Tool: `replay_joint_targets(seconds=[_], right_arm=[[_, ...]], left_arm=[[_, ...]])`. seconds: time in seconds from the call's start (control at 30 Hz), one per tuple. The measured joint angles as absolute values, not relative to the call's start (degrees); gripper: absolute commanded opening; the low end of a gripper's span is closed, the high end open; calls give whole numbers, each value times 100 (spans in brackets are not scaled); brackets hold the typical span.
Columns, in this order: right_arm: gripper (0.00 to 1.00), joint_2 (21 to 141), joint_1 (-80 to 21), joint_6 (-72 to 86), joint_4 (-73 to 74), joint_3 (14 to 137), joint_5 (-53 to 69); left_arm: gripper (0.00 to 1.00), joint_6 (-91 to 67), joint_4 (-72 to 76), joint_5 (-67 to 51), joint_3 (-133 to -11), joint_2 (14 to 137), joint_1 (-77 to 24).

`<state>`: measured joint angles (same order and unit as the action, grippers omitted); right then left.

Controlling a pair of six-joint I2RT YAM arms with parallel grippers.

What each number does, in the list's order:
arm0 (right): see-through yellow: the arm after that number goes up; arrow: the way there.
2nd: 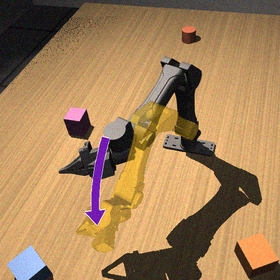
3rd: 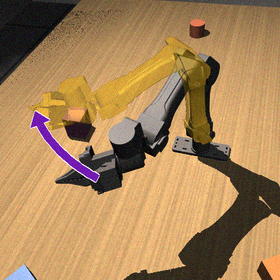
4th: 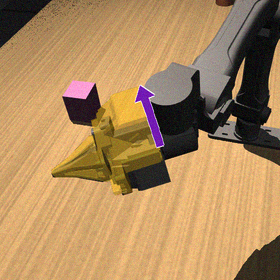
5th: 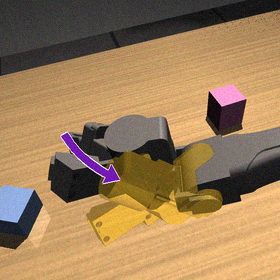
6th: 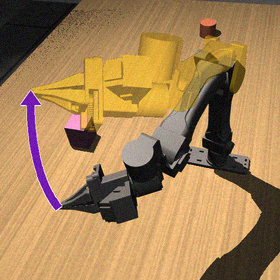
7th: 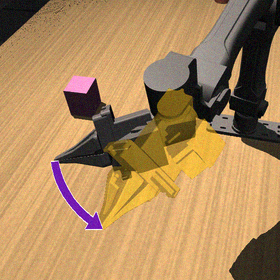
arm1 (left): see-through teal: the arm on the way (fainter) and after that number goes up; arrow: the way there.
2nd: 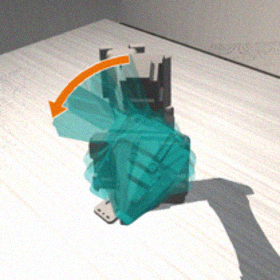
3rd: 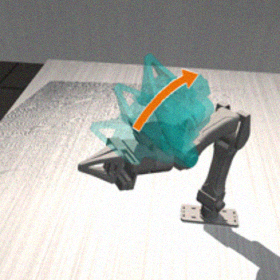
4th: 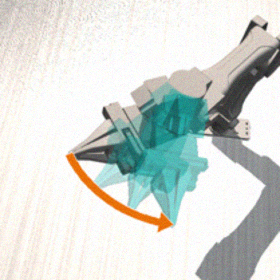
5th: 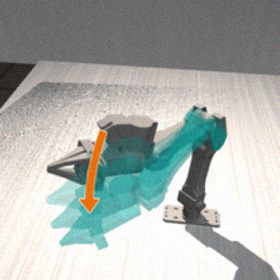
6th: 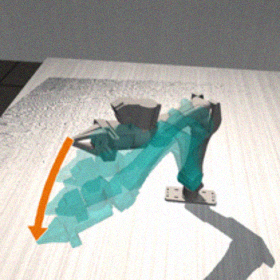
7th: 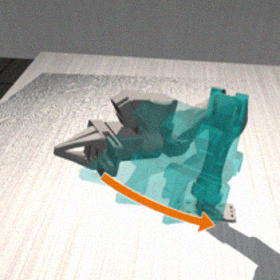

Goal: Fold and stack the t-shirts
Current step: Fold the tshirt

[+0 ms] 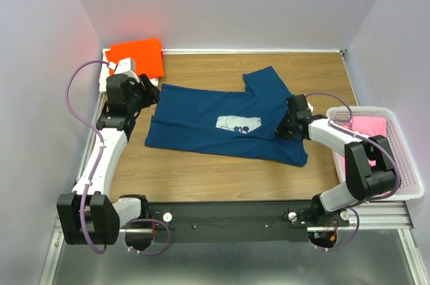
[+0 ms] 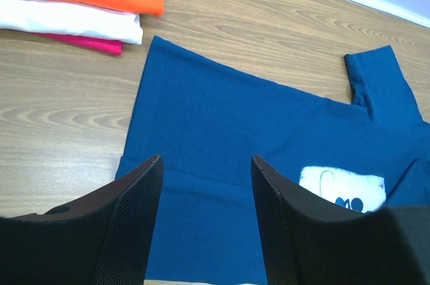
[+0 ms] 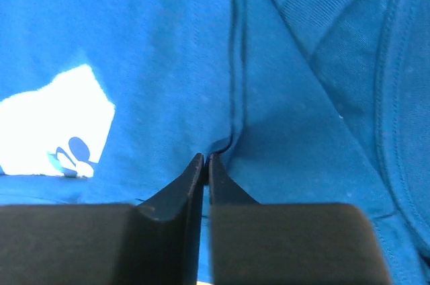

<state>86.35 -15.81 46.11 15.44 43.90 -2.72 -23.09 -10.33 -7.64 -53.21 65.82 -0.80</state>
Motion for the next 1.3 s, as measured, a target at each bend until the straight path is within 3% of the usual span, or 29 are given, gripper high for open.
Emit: replay_joint_targets(seconds=[0.13,0.9,1.3], right_arm=[[0,8770,-1581,4633,1538,4703,-270],[0,10294,-1850,4405,1288,6608,-250],[0,10860,-2137,4195,1026,7039,-255]], left_arm=[[63,-2309,-1033,-775,-5277,6582,-80],[62,-2287,-996,-917,-5242,6582,-80],[62,-2250,-993,-967,-5199,6591,-80]])
